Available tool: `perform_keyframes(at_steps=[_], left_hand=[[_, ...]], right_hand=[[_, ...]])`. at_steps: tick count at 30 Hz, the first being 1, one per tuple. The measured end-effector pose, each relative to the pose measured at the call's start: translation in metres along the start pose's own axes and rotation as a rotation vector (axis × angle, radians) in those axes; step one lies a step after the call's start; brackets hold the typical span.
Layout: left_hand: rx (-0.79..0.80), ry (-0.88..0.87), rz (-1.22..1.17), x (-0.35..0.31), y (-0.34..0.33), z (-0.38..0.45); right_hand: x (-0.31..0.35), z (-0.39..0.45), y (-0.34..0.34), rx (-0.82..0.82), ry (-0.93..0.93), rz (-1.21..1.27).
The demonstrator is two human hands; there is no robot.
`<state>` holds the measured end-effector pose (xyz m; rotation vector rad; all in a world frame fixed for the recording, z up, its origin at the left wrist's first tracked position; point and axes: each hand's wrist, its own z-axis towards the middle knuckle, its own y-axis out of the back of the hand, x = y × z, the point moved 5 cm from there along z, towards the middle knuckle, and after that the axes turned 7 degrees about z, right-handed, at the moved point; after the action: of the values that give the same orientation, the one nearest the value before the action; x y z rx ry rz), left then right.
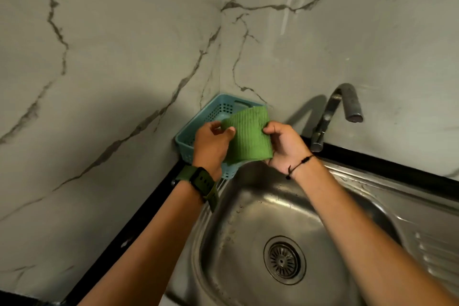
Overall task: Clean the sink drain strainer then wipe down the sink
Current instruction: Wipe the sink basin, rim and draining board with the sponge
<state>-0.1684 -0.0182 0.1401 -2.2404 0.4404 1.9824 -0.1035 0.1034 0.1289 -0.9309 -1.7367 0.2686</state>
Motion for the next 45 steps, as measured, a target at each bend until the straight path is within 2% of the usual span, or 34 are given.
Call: perform_keyframes(at_steps=[3,6,11,14,16,17,19,21,24,25,28,30,33,37,39,45], left_hand=[[0.162,0.012,0.006,0.010,-0.023,-0.016],[0.250,0.024,0.090,0.032,-0.042,-0.036],[0.368,0.090,0.288,0.085,-0.061,-0.060],[0.355,0.130,0.395,0.107,-0.060,-0.064],[0.351,0.148,0.408,0.113,-0.058,-0.065],[0.351,0.161,0.400,0.115,-0.057,-0.064],[0.349,0.174,0.375,0.117,-0.056,-0.063],[0.342,0.172,0.351,0.117,-0.056,-0.062],[0.351,0.164,0.330,0.117,-0.060,-0.060],[0.353,0.156,0.327,0.118,-0.063,-0.059],[0.337,0.111,0.359,0.121,-0.067,-0.056],[0.335,0.083,0.386,0.125,-0.069,-0.056],[0.343,0.083,0.374,0.130,-0.072,-0.057],[0.342,0.095,0.342,0.128,-0.085,-0.054],[0.348,0.102,0.335,0.125,-0.091,-0.054],[0.369,0.097,0.349,0.118,-0.093,-0.051]], right_hand=[[-0.012,-0.029,0.029,0.001,0.034,0.163],[-0.032,-0.050,0.061,-0.025,0.024,0.128],[-0.053,-0.068,0.119,-0.284,-0.011,-0.263],[-0.052,-0.068,0.146,-0.489,0.012,-0.283],[-0.045,-0.060,0.155,-0.612,0.100,-0.275],[-0.039,-0.052,0.158,-0.666,0.170,-0.364],[-0.025,-0.034,0.153,-0.736,0.337,-0.720],[-0.013,-0.013,0.135,-0.702,0.541,-1.083],[-0.006,0.033,0.114,-0.463,0.743,-1.517],[-0.007,0.049,0.111,-0.392,0.736,-1.651],[-0.029,0.089,0.119,-0.276,0.546,-1.904],[-0.046,0.102,0.125,-0.271,0.498,-1.920],[-0.056,0.109,0.122,-0.296,0.533,-1.890],[-0.058,0.112,0.119,-0.114,0.559,-2.014],[-0.054,0.112,0.126,-0.079,0.559,-2.092],[-0.046,0.082,0.163,-0.323,0.460,-2.067]])
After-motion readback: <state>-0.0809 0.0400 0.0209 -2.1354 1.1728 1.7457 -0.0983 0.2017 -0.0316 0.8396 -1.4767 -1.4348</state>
